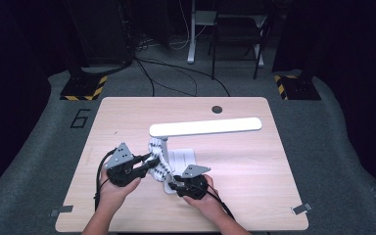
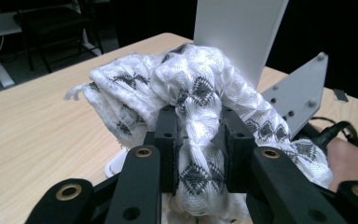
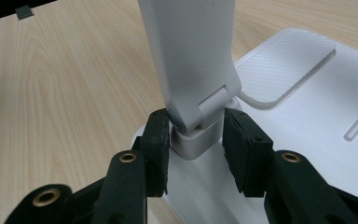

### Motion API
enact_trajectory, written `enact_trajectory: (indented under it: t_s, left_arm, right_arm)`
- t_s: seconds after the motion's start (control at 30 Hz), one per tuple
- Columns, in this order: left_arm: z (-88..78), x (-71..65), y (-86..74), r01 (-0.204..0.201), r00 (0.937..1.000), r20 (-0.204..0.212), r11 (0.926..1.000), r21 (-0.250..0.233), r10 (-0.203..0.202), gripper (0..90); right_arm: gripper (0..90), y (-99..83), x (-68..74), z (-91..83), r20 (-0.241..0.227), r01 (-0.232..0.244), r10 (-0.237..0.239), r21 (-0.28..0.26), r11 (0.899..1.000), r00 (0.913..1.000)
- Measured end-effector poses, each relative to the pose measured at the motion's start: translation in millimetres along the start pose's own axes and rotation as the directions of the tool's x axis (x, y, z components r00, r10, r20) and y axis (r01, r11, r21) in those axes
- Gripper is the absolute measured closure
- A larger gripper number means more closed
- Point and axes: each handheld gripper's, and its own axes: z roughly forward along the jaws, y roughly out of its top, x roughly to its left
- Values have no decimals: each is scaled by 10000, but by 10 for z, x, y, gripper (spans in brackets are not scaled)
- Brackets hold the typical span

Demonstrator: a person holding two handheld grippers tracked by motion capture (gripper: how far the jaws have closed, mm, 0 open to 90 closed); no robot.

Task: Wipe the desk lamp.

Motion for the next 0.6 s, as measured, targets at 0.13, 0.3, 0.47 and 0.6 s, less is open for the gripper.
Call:
enact_trajectory:
  t_s: [0.13, 0.3, 0.47, 0.6]
  left_arm:
    - [58, 7, -112, 119, 9999, -48, 9999, 72, -118, 723]
    - [125, 4, -234, 204, 9997, -156, 9997, 126, -202, 723]
    - [167, -5, -320, 102, 9996, -252, 9995, 301, -95, 723]
    - [201, 3, -401, 204, 9995, -229, 9993, 305, -197, 723]
  right_arm:
    - [617, -2, 2, -1, 40, 28, -28, -13, 10000, 10000]
    - [617, -2, 2, 0, 42, 36, -36, -15, 10000, 10000]
    - [617, -3, 2, 0, 29, 56, -56, -8, 10000, 10000]
    - [617, -5, 4, -1, 32, 84, -84, -21, 10000, 10000]
